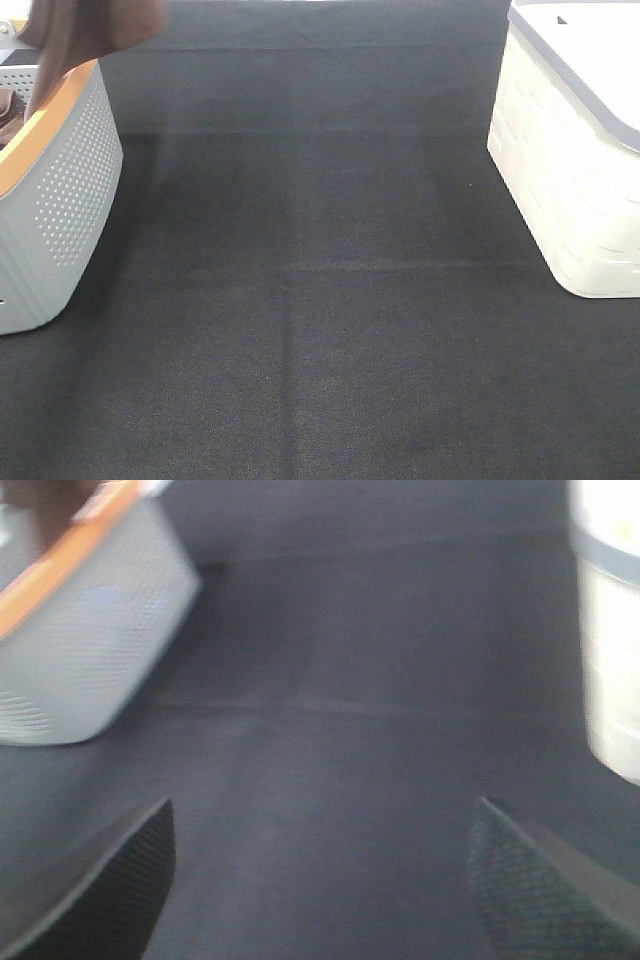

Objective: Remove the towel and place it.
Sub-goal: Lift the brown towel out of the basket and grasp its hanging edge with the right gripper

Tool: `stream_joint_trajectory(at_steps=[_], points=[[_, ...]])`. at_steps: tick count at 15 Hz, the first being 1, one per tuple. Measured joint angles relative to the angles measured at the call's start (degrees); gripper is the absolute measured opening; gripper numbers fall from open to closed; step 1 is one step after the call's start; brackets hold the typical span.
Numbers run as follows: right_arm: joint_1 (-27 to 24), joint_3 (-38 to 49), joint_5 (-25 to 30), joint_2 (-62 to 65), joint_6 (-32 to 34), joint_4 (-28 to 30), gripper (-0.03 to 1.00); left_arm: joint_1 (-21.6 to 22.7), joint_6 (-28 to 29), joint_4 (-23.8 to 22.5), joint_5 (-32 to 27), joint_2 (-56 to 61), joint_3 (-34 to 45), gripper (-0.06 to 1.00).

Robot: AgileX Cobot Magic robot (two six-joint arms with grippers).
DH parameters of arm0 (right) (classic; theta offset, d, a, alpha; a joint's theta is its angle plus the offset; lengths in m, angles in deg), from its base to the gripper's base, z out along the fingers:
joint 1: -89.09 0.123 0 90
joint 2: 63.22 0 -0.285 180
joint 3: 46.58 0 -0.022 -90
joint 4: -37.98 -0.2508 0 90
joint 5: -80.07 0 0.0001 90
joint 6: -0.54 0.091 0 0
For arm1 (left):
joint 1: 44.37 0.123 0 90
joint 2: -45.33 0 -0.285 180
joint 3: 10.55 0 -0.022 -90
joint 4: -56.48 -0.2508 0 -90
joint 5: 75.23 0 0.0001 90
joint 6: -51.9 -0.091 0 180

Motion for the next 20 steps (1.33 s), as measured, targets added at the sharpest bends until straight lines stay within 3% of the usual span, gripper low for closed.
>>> stream_joint_trajectory(at_steps=[4,7,13,16,18,19,20], points=[[0.0,-3.7,-0.3,-9.3,-15.1,-15.1,0.76,-7.2,-2.0,-0.2,3.3,0.0,0.0,0.0],[1.3,-9.2,1.2,-16.6,-23.1,-17.6,0.72,-11.0,-2.0,-1.0,4.1,-0.4,0.0,0.0],[13.2,-17.5,0.3,-34.3,-37.3,-17.9,0.68,-16.8,-2.0,-1.9,4.8,-4.9,0.0,0.0],[23.1,-17.5,-7.1,-41.1,-42.5,-17.8,0.68,-19.0,-2.0,-1.9,6.1,-7.1,0.0,0.0],[30.3,-17.5,-15.1,-45.9,-42.9,-17.9,0.68,-20.3,-2.0,-2.4,6.5,-8.3,0.0,0.0],[30.3,-17.5,-15.1,-45.9,-42.9,-17.9,0.68,-20.3,-2.0,-2.4,6.5,-8.3,0.0,0.0],[33.7,-17.5,-19.7,-48.5,-43.1,-17.9,0.68,-20.9,-2.0,-3.1,6.5,-8.4,0.0,0.0]])
